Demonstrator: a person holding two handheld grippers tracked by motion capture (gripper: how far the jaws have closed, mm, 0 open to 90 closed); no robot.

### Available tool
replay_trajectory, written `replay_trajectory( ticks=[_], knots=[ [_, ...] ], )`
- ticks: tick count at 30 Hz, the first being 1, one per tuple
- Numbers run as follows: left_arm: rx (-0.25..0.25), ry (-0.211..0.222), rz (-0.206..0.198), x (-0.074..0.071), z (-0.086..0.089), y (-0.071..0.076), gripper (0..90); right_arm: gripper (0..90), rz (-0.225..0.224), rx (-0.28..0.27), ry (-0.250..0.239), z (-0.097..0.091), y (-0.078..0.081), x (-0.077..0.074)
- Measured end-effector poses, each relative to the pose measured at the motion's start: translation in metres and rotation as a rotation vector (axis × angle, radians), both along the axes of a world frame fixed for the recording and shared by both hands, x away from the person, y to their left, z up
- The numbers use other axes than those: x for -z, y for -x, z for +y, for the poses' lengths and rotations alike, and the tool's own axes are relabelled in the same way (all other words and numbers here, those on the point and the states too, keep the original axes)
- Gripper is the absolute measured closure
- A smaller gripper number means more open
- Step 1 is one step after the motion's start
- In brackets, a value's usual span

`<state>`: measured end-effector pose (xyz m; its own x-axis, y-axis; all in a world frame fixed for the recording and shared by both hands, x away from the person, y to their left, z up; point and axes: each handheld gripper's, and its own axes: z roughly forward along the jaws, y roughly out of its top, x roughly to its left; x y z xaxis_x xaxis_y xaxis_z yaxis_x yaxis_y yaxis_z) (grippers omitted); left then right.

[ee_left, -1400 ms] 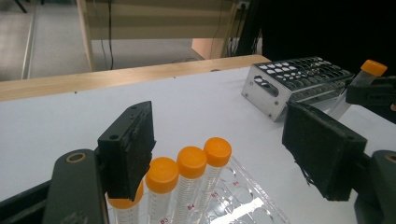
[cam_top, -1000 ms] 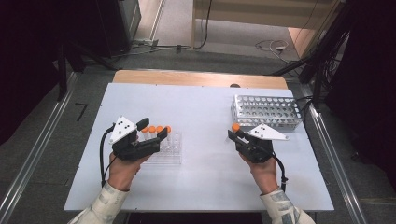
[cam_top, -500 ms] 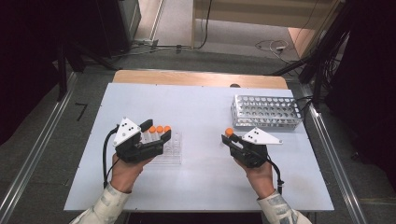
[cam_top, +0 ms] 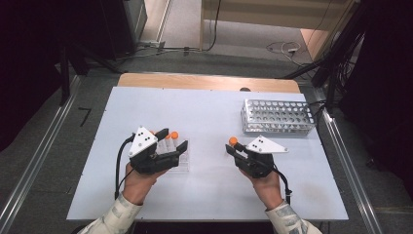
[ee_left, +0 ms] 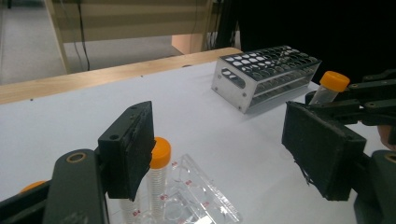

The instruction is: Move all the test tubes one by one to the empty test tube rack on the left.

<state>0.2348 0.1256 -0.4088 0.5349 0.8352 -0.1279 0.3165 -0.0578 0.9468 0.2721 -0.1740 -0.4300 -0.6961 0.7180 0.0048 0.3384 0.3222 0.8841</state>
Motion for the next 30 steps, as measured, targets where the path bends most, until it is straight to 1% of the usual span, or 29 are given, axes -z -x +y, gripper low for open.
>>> replay_trajectory(
  ticks=[5,10,12,20,30],
  knots=[
    [0.029,-0.016,0.005,0.003,-0.01,0.001,25.2,71.9,0.002,-0.017,0.007,0.006,0.002,0.002],
    [0.048,-0.027,0.011,0.005,-0.017,0.002,25.1,71.9,0.007,-0.027,0.012,0.01,0.004,0.004],
    [0.054,-0.023,0.01,0.006,-0.02,0.002,25.2,71.9,0.005,-0.034,0.016,0.011,0.005,0.005],
    [0.087,-0.034,0.018,0.009,-0.03,0.002,25.2,71.9,0.015,-0.053,0.032,0.018,0.007,0.008],
    [0.118,-0.021,0.016,0.011,-0.038,0.002,25.2,71.9,0.023,-0.071,0.038,0.023,0.009,0.011]
  ],
)
